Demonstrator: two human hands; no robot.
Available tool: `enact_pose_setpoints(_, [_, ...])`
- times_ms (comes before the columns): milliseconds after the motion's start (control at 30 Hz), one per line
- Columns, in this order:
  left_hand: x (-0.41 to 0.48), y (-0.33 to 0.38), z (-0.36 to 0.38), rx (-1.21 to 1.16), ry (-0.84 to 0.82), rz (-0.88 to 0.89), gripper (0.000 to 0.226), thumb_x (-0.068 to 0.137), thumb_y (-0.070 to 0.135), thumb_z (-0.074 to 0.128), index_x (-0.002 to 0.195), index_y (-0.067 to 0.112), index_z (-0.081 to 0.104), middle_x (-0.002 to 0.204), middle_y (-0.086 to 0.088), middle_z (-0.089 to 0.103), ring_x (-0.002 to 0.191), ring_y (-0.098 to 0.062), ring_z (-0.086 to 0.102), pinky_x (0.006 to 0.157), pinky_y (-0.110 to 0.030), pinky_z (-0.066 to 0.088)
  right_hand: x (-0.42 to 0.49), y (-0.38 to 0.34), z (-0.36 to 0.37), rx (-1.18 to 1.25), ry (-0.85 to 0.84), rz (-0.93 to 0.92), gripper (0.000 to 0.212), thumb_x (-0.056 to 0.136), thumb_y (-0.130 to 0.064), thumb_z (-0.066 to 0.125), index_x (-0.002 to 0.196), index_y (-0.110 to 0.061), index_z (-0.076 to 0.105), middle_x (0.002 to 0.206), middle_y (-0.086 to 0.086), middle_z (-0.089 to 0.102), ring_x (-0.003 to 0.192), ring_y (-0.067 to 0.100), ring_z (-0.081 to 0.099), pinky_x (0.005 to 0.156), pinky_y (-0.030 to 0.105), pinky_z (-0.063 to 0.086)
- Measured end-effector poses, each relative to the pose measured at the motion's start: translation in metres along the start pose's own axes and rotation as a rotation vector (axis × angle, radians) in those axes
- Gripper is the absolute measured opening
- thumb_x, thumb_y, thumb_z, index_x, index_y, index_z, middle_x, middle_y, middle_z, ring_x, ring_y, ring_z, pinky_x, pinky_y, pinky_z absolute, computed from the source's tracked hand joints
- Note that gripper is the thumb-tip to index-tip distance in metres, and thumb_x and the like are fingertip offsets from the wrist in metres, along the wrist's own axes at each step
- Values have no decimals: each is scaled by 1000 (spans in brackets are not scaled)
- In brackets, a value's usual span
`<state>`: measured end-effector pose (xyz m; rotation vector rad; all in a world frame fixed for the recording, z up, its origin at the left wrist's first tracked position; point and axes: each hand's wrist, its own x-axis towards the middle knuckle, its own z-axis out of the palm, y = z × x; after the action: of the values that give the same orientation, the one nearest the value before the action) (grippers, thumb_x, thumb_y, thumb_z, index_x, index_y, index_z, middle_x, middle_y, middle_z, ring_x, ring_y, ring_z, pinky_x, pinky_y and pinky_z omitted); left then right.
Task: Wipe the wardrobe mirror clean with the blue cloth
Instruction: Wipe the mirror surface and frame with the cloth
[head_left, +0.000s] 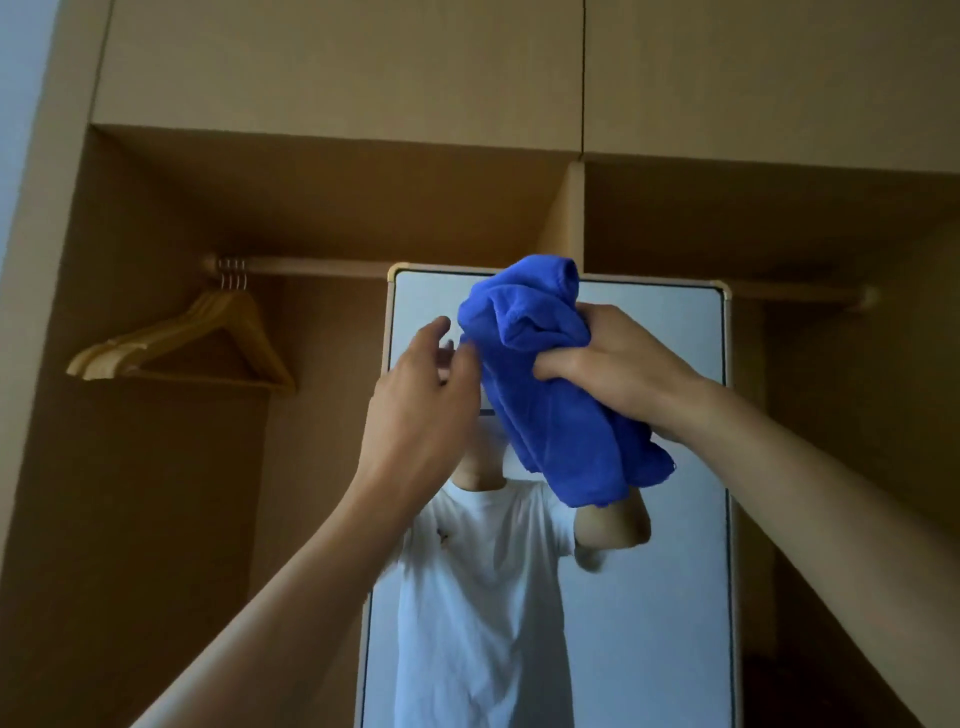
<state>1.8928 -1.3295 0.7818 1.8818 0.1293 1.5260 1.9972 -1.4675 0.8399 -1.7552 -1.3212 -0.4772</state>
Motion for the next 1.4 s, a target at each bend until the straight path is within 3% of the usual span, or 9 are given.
enact_pose_setpoints(167, [-54, -10, 15, -67, -174, -50, 40, 83, 73, 49, 114, 51, 56, 96, 25, 70, 84, -2, 70, 76, -39, 60, -56, 31, 17, 279, -78, 97, 15, 83, -20, 70, 97, -15, 70, 91, 11, 75, 87, 25, 74, 80, 44, 60])
enact_pose_setpoints(267, [-89, -26, 27, -161, -234, -138, 52, 83, 73, 60, 126, 45, 53, 99, 21, 71, 89, 2, 69, 73, -27, 58, -93, 49, 33, 450, -130, 175, 20, 86, -23, 66, 101, -10, 71, 97, 12, 76, 94, 23, 75, 85, 41, 61])
enact_pose_setpoints(433, [-150, -55, 42, -395, -299, -283, 57, 87, 57, 65, 138, 40, 47, 118, 20, 69, 109, 1, 67, 87, -27, 59, -147, 80, 68, 437, -114, 304, 37, 87, -30, 71, 121, -17, 65, 110, 9, 73, 106, 24, 70, 95, 46, 55])
enact_pose_setpoints(600, [-203, -78, 55, -442, -279, -436, 52, 82, 54, 64, 131, 42, 49, 109, 32, 66, 101, 8, 67, 78, -16, 57, -193, 107, 95, 412, -167, 421, 12, 88, -16, 75, 90, -25, 67, 75, -15, 73, 76, -3, 70, 65, 13, 52])
enact_pose_setpoints(700, [-232, -89, 61, -428, -283, -551, 38, 88, 47, 68, 123, 39, 55, 106, 15, 73, 96, 0, 71, 73, -18, 57, -225, 115, 101, 435, -196, 489, 7, 88, -19, 76, 90, -25, 71, 85, -4, 77, 86, 10, 74, 80, 31, 60])
enact_pose_setpoints(800, [-260, -96, 65, -429, -298, -629, 33, 91, 43, 68, 122, 40, 57, 106, 17, 74, 97, -1, 71, 74, -22, 58, -257, 123, 106, 522, -192, 558, 22, 85, -26, 74, 106, -19, 71, 98, 12, 76, 96, 23, 73, 92, 50, 57])
enact_pose_setpoints(967, [-312, -104, 72, -429, -290, -786, 48, 79, 57, 70, 122, 38, 60, 109, 12, 75, 101, -8, 72, 84, -34, 59, -319, 135, 116, 658, -130, 640, 29, 85, -32, 74, 114, -38, 69, 112, -5, 75, 107, 12, 70, 95, 40, 55])
enact_pose_setpoints(1167, [-352, -109, 90, -363, -335, -898, 48, 79, 59, 73, 119, 36, 61, 106, 11, 76, 98, -8, 73, 84, -37, 61, -364, 157, 124, 694, -77, 709, 36, 86, -40, 72, 121, -38, 65, 120, -5, 72, 113, 12, 68, 98, 43, 53])
enact_pose_setpoints(1400, [-351, -109, 113, -293, -315, -865, 48, 75, 58, 80, 109, 28, 66, 97, 8, 77, 89, -8, 75, 67, -23, 58, -371, 190, 106, 735, -104, 653, 39, 88, -43, 73, 125, -38, 63, 126, -6, 70, 119, 12, 65, 96, 34, 55])
